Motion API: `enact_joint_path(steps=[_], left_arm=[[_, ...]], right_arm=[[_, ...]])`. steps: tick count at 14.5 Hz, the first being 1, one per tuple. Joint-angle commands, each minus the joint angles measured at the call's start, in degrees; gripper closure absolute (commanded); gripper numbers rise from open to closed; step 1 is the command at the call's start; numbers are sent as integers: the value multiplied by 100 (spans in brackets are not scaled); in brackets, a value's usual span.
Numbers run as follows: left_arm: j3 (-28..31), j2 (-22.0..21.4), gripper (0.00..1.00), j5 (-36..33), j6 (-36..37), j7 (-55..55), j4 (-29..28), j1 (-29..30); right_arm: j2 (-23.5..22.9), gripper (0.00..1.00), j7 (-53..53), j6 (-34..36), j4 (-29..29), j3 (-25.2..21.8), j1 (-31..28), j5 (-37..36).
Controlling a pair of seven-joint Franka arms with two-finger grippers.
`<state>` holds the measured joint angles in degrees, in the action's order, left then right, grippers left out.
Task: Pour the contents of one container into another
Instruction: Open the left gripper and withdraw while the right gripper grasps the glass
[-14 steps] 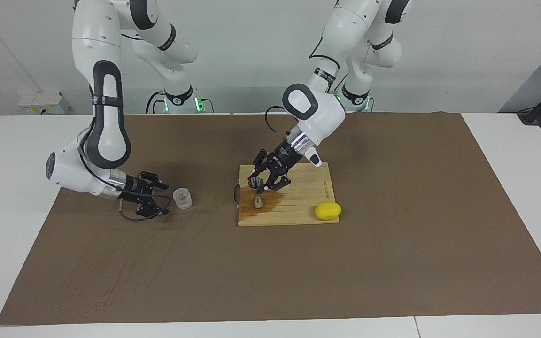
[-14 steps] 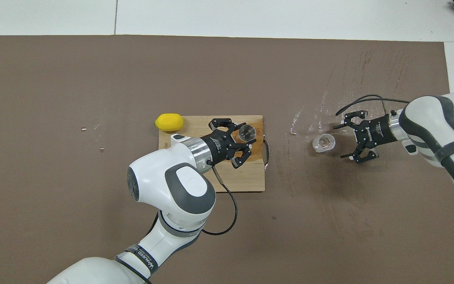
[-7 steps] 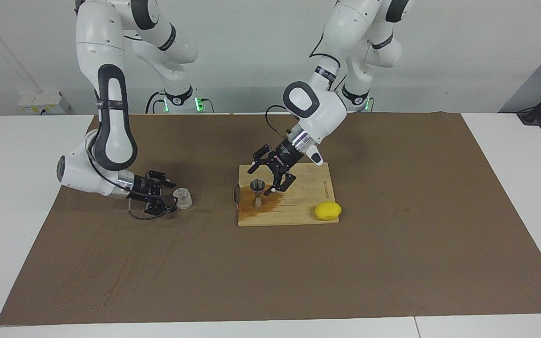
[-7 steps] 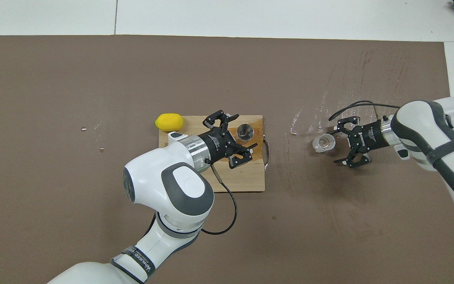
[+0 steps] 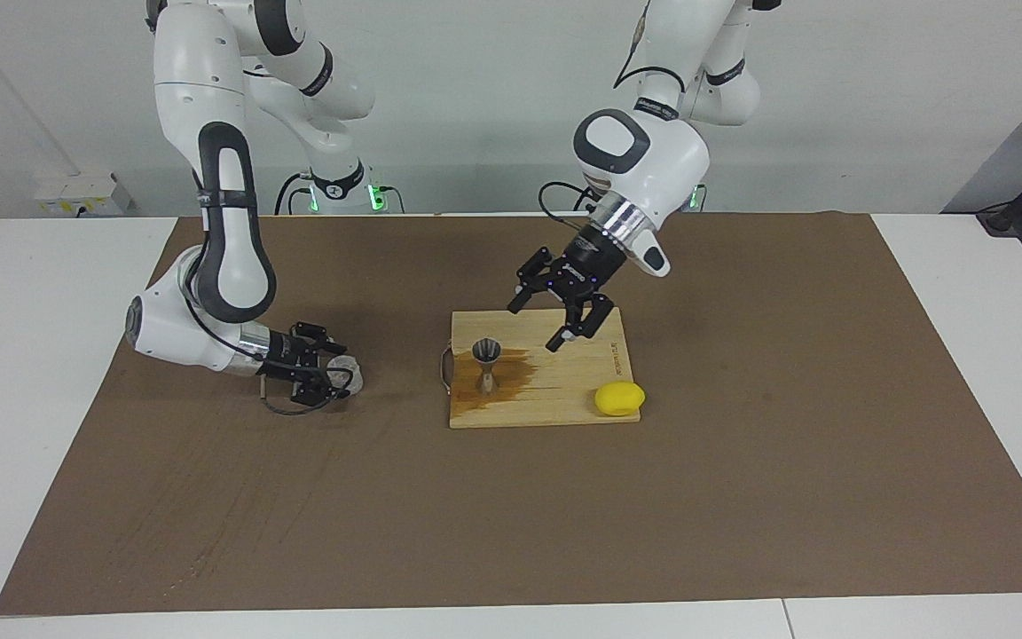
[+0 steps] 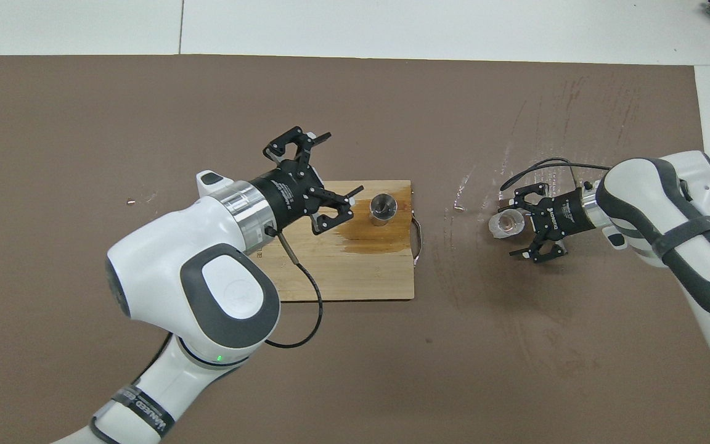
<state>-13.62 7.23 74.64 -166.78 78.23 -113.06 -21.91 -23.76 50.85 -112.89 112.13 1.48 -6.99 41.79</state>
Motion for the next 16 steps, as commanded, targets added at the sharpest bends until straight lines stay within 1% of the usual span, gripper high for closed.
enact_joint_path(steps=[1, 2, 3, 4, 5, 7, 9, 11, 12, 13, 14, 16], left_arm=[[-18, -91, 0, -1499, 14, 551, -137, 554], [-18, -65, 0, -2184, -4, 710, -111, 773], [-18, -29, 0, -2800, -4, 851, -67, 950], [-18, 14, 0, -3337, -38, 956, -15, 1143], [-18, 41, 0, -3777, -65, 1001, 38, 1327], [-9, 103, 0, -4655, -57, 984, 161, 1635], [-18, 76, 0, -6243, 171, 993, 266, 1873], [-18, 50, 0, -7249, 845, 966, 477, 2119], [-18, 6, 0, -7601, 1327, 949, 582, 2216], [-9, -3, 0, -7735, 1828, 896, 766, 2304], [0, -20, 0, -7763, 2277, 687, 916, 2366], [9, -195, 0, -7763, 3087, -285, 996, 2471]], right_arm=[[143, 13, -269, -128, 178, 10, -31, 303], [135, 19, -313, -128, 178, 10, -39, 365], [143, 35, -374, -120, 178, 10, -39, 374], [143, 63, -392, -102, 169, 10, -66, 366], [143, 100, -418, -41, 152, 10, -127, 383], [152, 100, -419, -41, 125, -7, -145, 576], [327, 100, -357, -128, 99, -16, -110, 576], [441, 100, -208, -434, 64, -25, -40, 576], [521, 100, -112, -523, 64, -8, -31, 568], [582, 100, 2, -541, 64, 10, 13, 568], [644, 100, 116, -550, 64, 1, 205, 568], [819, 100, 598, -768, 64, -7, 530, 471]])
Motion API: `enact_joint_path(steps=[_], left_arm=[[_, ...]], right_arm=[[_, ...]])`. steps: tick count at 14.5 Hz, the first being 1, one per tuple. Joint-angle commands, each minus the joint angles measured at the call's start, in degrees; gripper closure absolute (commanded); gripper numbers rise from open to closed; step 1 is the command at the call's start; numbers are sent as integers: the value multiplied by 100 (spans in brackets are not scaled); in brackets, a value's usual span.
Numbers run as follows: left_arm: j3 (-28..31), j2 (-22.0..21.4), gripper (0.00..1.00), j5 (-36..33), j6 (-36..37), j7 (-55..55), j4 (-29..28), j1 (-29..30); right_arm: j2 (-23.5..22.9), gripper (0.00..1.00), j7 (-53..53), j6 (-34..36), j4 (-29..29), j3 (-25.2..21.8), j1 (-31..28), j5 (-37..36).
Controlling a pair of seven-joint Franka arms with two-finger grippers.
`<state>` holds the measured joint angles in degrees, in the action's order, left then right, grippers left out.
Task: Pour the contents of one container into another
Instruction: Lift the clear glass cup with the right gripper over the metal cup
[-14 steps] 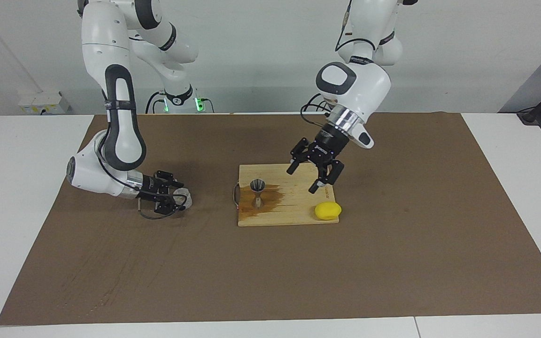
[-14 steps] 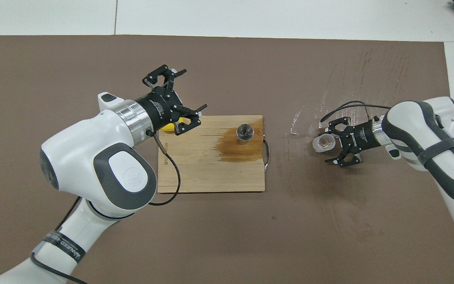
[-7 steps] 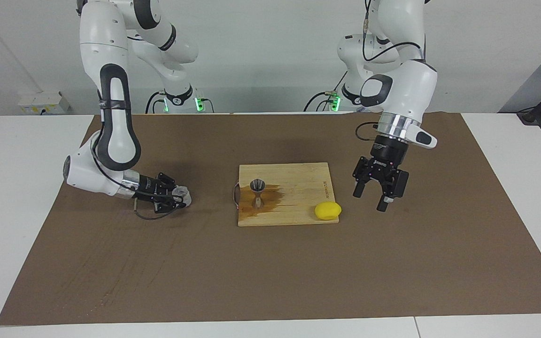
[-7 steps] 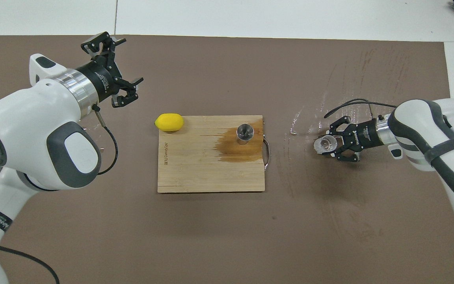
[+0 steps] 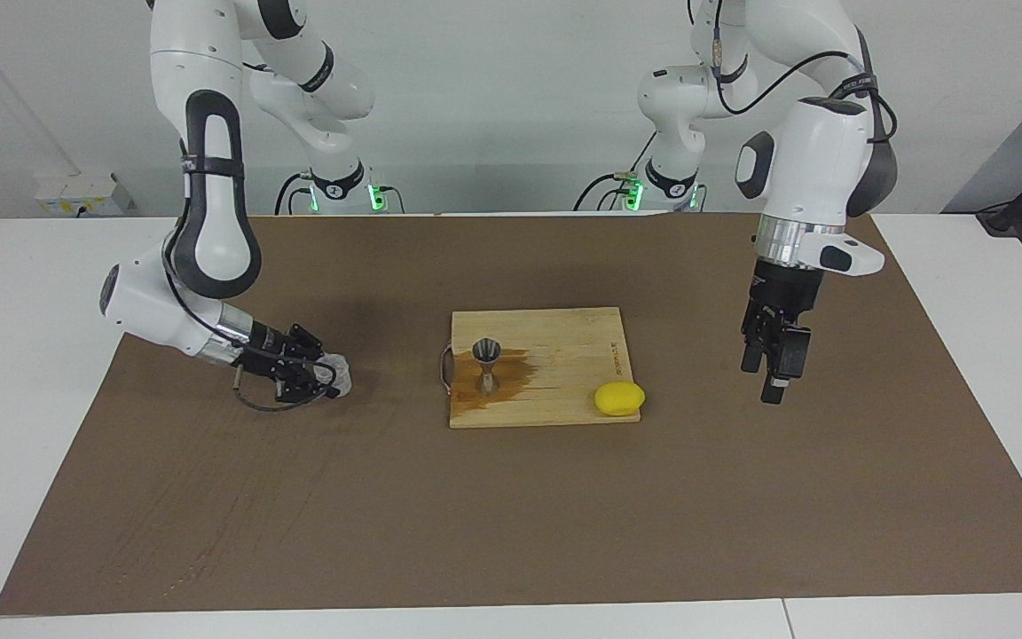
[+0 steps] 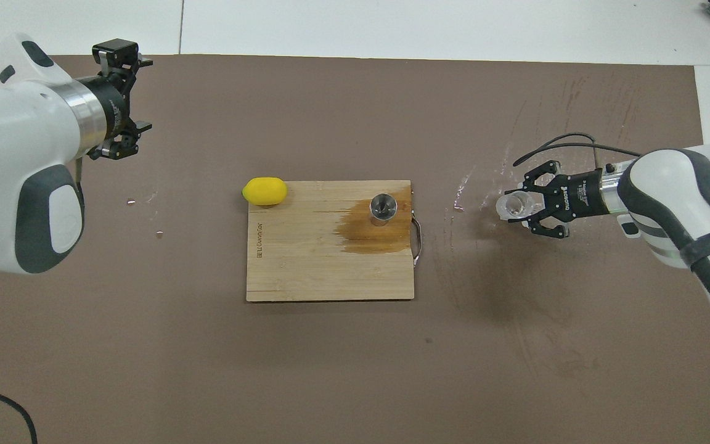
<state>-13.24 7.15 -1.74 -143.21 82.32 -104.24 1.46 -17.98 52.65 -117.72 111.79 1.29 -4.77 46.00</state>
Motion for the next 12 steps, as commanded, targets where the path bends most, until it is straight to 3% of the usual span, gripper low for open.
enact_joint_path(steps=[1, 7, 12], left_arm=[[-21, -300, 0, -107, 1082, -1283, 106, 196], [-12, -740, 0, -63, 2664, -4227, 106, 495], [23, -969, 0, -72, 3939, -7540, 167, 610]], right_arm=[[312, 100, 709, -444, 89, -6, 527, -20], [190, 100, 3142, -437, -814, 29, 1496, -1837], [-12, 100, 4260, -306, -1447, 29, 1944, -2593]])
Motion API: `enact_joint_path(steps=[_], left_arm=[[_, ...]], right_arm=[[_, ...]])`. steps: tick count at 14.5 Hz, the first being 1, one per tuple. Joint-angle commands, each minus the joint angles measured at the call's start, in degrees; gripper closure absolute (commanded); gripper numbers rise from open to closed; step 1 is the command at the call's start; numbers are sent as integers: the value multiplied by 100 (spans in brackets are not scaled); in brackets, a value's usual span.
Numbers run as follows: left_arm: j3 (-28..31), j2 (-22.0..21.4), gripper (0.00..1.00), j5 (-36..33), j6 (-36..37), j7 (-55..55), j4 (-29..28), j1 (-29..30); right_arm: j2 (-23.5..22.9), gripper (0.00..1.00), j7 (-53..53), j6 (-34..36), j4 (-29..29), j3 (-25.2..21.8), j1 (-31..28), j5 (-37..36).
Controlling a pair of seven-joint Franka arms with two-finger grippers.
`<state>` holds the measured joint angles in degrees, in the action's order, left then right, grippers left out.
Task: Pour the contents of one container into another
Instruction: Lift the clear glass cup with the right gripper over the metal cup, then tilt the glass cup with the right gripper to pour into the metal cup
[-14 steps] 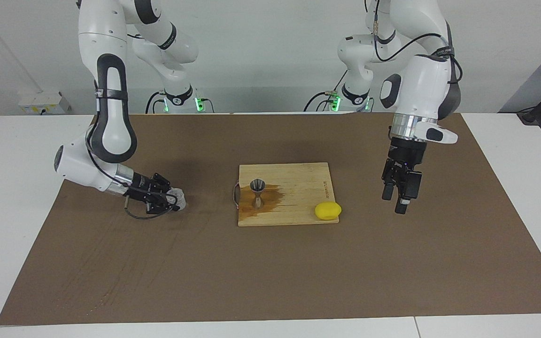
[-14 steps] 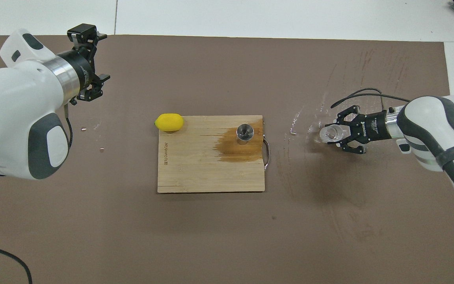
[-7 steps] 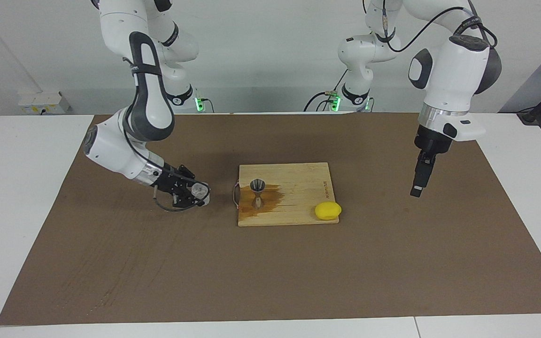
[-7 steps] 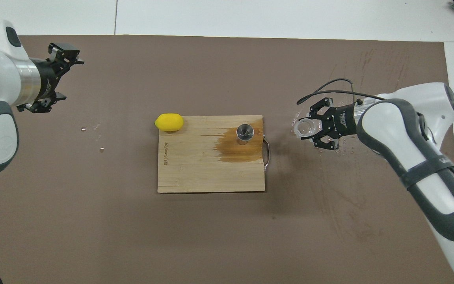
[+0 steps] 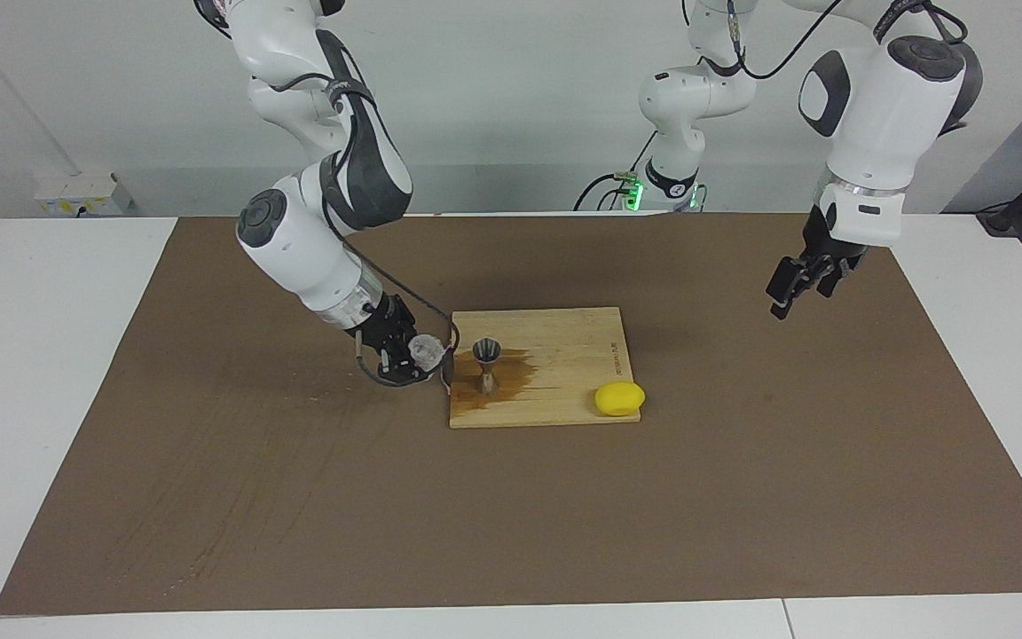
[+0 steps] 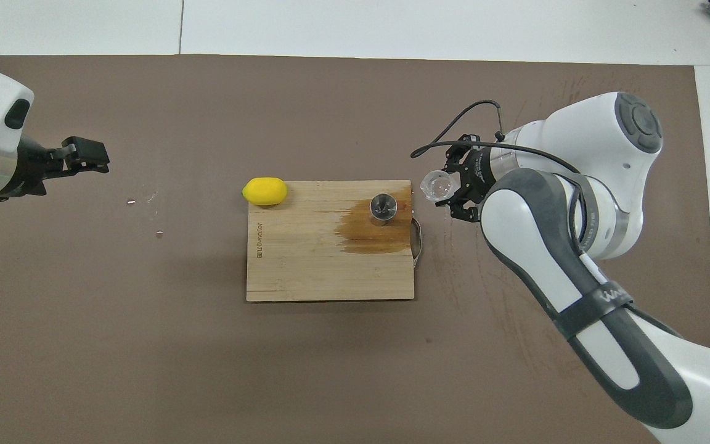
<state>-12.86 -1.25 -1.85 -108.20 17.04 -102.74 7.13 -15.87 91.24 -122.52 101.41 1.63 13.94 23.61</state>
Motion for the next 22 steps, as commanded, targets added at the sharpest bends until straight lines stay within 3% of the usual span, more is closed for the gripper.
enact_joint_path(steps=[1, 3, 5, 7, 11, 22], left_arm=[[-15, -156, 0, -61, 815, -1497, 139, 69], [116, -121, 0, -52, 1597, -1669, 604, -9], [616, -138, 0, -52, 2108, -1669, 903, -482], [565, -112, 0, -44, 2627, -1669, 1220, -519], [758, -208, 0, 229, 2524, -1704, 1072, -563], [723, -253, 0, 343, 2409, -1643, 993, -493]], right_arm=[[-293, 100, 691, 245, -620, -5, 195, -619], [-373, 100, 992, 307, -841, -5, 362, -1102], [-373, 100, 1045, 308, -842, -5, 565, -1481], [-373, 100, 1159, 316, -850, -14, 758, -1893], [-364, 100, 1335, 325, -842, -5, 1136, -2825], [-294, 100, 1397, 492, -771, -5, 1559, -4258]])
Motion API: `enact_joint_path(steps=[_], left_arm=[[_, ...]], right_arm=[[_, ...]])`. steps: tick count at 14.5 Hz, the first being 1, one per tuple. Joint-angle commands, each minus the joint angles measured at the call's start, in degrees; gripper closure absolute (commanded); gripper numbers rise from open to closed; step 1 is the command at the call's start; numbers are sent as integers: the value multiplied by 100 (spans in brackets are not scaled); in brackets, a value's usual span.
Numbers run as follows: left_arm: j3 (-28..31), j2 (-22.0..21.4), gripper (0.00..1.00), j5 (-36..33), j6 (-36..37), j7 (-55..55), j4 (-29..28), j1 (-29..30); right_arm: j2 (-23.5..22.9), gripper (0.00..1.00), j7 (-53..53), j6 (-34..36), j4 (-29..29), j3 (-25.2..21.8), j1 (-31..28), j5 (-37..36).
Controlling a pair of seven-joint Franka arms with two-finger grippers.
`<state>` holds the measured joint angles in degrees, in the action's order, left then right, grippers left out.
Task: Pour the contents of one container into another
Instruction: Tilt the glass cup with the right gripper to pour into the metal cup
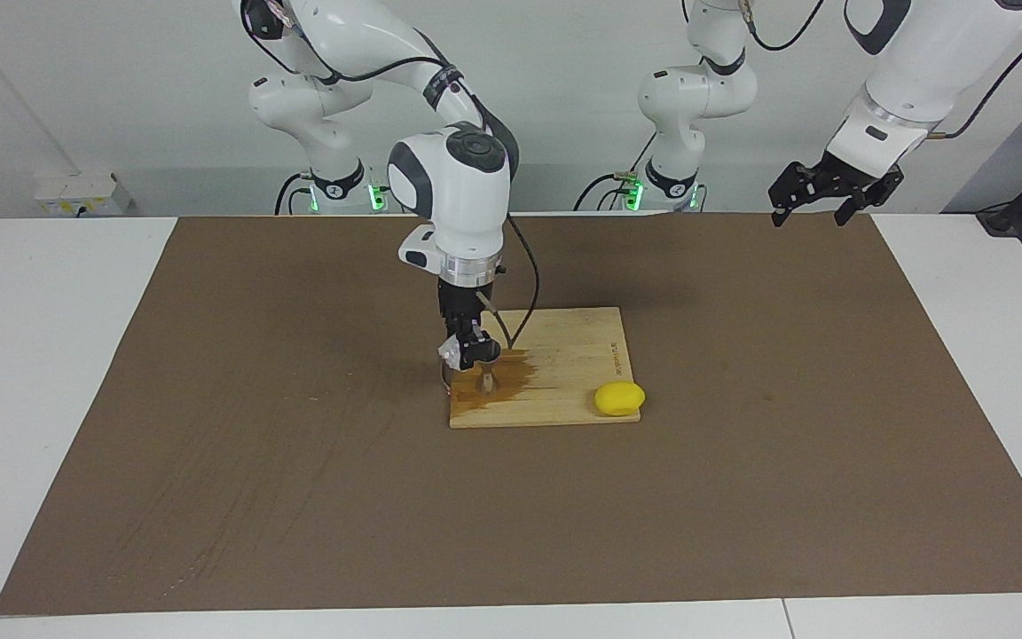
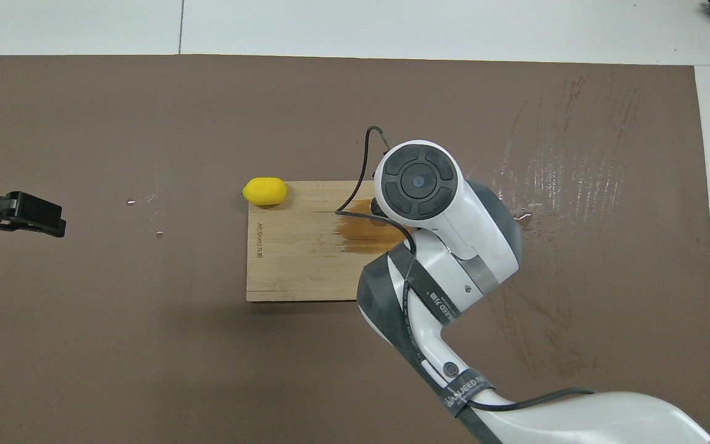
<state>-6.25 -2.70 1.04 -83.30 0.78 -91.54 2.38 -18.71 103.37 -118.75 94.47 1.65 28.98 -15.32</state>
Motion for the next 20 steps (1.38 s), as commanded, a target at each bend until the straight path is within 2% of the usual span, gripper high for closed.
enact_joint_path(steps=[1, 6, 10, 20], left_arm=[[62, -108, 0, 54, -81, -16, -127, -10], [62, -108, 0, 54, -81, -16, -127, -27], [62, -108, 0, 54, -81, -16, -127, -19], [62, -108, 0, 45, -81, -16, -127, -19]], right_arm=[[-1, 100, 183, 107, -60, 1, 64, -462], [-10, 100, 192, 142, -130, 10, 56, -367], [-28, 100, 166, 98, -191, 28, -59, 493], [-80, 100, -19, 19, -183, 28, -269, 1223]])
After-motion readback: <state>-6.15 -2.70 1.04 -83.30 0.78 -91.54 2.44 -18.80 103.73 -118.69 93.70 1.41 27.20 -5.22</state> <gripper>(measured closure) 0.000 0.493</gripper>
